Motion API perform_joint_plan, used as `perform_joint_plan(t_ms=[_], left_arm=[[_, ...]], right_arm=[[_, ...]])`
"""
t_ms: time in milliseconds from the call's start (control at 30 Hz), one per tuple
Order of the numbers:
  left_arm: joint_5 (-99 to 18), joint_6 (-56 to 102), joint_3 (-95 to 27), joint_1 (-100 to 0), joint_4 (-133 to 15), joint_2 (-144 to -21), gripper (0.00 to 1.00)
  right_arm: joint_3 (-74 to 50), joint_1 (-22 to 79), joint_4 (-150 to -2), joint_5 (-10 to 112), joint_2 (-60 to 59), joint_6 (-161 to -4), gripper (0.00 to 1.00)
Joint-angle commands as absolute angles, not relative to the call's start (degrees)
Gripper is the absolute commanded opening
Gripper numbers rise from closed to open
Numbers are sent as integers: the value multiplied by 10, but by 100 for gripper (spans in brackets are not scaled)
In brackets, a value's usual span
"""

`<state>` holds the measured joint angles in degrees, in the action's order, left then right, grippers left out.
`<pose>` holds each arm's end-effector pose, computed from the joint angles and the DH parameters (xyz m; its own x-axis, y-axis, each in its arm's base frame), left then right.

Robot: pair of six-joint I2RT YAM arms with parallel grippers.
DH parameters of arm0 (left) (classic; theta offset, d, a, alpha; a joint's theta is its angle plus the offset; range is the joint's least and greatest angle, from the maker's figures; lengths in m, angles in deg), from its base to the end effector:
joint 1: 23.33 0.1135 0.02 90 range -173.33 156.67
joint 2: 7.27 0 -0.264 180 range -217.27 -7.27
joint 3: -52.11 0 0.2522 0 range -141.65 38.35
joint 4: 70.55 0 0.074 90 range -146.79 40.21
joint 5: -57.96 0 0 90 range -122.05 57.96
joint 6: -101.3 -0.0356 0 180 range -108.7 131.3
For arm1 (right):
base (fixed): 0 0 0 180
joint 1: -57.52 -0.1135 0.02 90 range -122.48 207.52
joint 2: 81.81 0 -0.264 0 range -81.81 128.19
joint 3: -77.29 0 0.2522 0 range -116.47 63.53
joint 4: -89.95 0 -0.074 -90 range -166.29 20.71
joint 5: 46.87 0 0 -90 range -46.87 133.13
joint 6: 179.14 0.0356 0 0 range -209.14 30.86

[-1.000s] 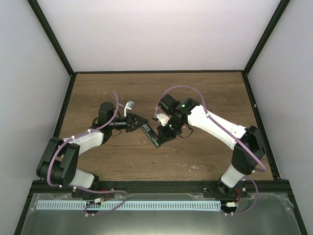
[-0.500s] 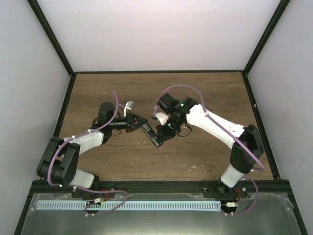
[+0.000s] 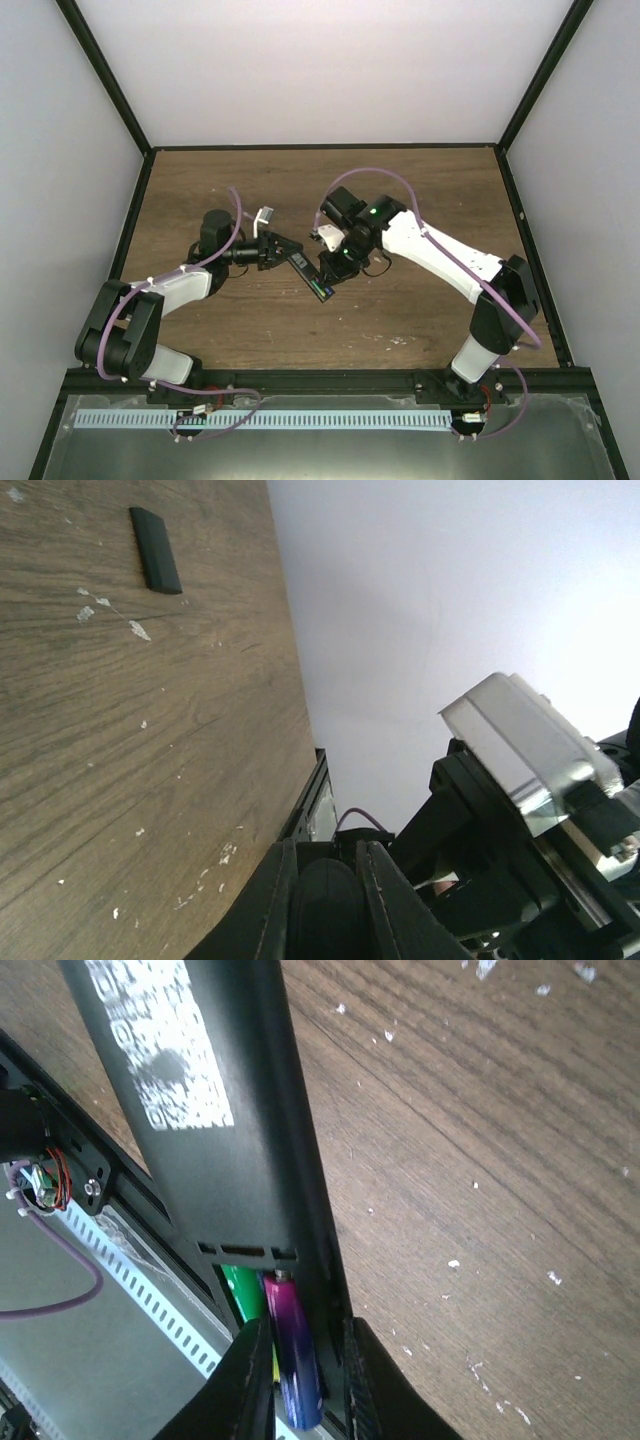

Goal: Load the batteries into the remote control

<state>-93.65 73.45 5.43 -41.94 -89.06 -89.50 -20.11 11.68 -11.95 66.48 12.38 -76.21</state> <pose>0.2520 -0.1179 0.2018 -0.9687 -0.1174 -0.2187 0.1977 0.1678 -0.9658 0.2120 0.2386 0.2879 -0.8190 -0.5485 -0.1684 -0.5616 0.7061 0.4313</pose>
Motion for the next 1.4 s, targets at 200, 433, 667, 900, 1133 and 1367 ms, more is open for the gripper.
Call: perform_joint_plan(t_ms=[200,433,667,900,1133,1367], left_arm=[[-966,757,55,-422,-941,-893,0],[-961,805,54,-422,-999,-902,0],[-955,901,42,-421,-1071,-909,0],[-951,929,27,-408,-1068,-901,0],[-945,994,36,-376,-1134,-902,0],[-947,1036,48,-357,-1190,-906,0]], right_arm=[[-253,114,-169,647,81,-755,21],[-196,117,-247,535,19,-730,45],[-107,171,-373,597,-43,-706,66],[-31,239,-432,739,-68,-669,69],[0,269,-485,841,-84,-622,69],[2,271,-508,901,-68,-597,68]])
